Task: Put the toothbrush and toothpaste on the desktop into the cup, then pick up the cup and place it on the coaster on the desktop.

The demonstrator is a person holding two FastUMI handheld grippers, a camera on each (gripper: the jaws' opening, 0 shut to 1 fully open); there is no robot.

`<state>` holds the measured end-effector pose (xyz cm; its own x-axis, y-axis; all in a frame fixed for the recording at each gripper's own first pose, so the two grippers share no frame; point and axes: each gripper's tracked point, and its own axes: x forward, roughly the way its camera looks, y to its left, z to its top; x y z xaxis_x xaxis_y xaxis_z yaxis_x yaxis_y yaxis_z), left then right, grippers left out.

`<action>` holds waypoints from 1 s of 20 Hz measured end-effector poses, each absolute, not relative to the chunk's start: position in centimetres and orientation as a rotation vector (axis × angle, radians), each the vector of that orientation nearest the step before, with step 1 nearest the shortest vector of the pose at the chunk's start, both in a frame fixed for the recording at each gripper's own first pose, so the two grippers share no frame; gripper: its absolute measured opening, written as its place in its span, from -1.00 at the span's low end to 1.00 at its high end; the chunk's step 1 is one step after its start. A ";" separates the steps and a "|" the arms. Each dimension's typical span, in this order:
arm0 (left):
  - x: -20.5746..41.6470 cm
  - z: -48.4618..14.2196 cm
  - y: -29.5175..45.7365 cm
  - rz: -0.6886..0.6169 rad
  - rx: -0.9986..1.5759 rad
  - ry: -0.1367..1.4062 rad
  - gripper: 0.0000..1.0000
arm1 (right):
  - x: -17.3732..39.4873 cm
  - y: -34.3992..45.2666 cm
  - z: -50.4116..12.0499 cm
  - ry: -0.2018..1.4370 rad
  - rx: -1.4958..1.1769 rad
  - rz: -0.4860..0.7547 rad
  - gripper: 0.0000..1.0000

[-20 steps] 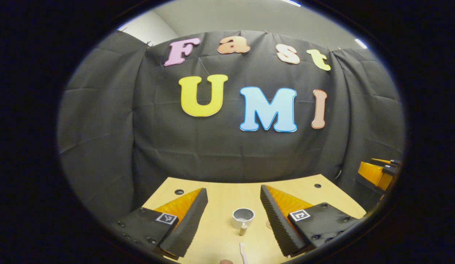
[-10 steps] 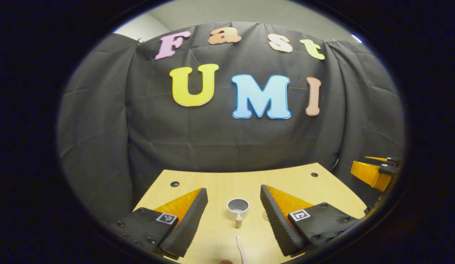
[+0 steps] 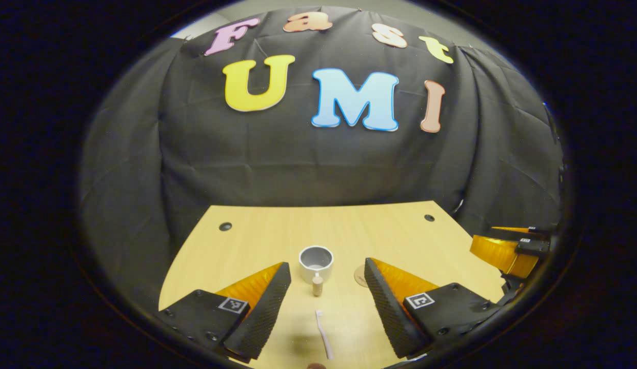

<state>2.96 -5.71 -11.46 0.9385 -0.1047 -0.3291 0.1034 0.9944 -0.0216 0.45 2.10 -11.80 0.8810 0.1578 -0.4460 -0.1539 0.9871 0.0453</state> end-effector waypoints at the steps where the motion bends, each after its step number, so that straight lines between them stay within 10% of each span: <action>1: 3.4 -12.3 -5.7 -0.107 -0.006 0.357 0.91 | 0.4 2.2 -12.4 0.485 0.012 0.166 0.56; 20: 3.5 -31.6 -5.7 -0.065 -0.044 0.899 0.94 | -0.3 4.5 -26.9 1.008 0.024 0.188 0.56</action>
